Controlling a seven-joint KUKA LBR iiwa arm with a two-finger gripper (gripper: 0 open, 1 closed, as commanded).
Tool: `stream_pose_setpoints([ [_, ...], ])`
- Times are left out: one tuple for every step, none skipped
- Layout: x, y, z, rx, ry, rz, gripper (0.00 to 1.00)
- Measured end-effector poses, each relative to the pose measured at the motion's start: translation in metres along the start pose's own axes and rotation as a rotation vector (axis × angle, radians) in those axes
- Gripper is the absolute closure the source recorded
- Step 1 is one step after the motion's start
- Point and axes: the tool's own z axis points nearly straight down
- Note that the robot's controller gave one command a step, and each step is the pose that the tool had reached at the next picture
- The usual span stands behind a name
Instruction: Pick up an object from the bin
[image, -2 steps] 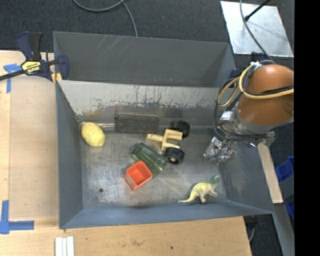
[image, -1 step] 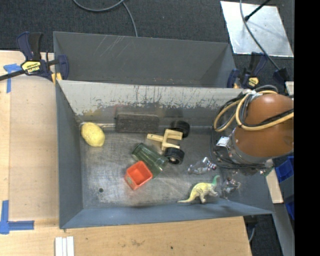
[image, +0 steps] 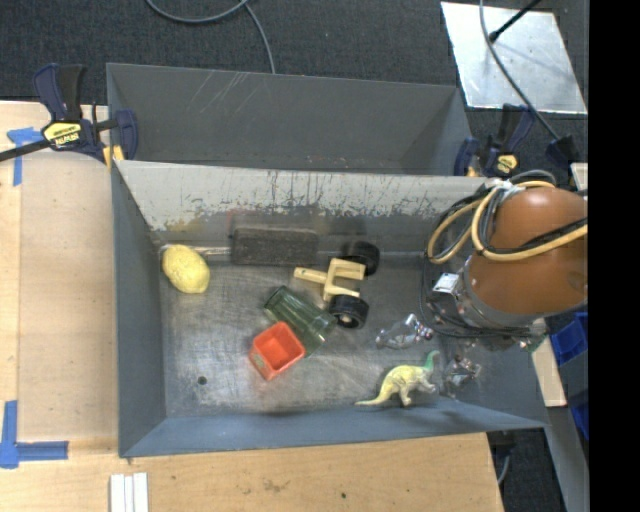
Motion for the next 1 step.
stream_pose_setpoints([
  [-0.0003,-0.0206,0.0548,0.024,-0.016,-0.593,1.0],
])
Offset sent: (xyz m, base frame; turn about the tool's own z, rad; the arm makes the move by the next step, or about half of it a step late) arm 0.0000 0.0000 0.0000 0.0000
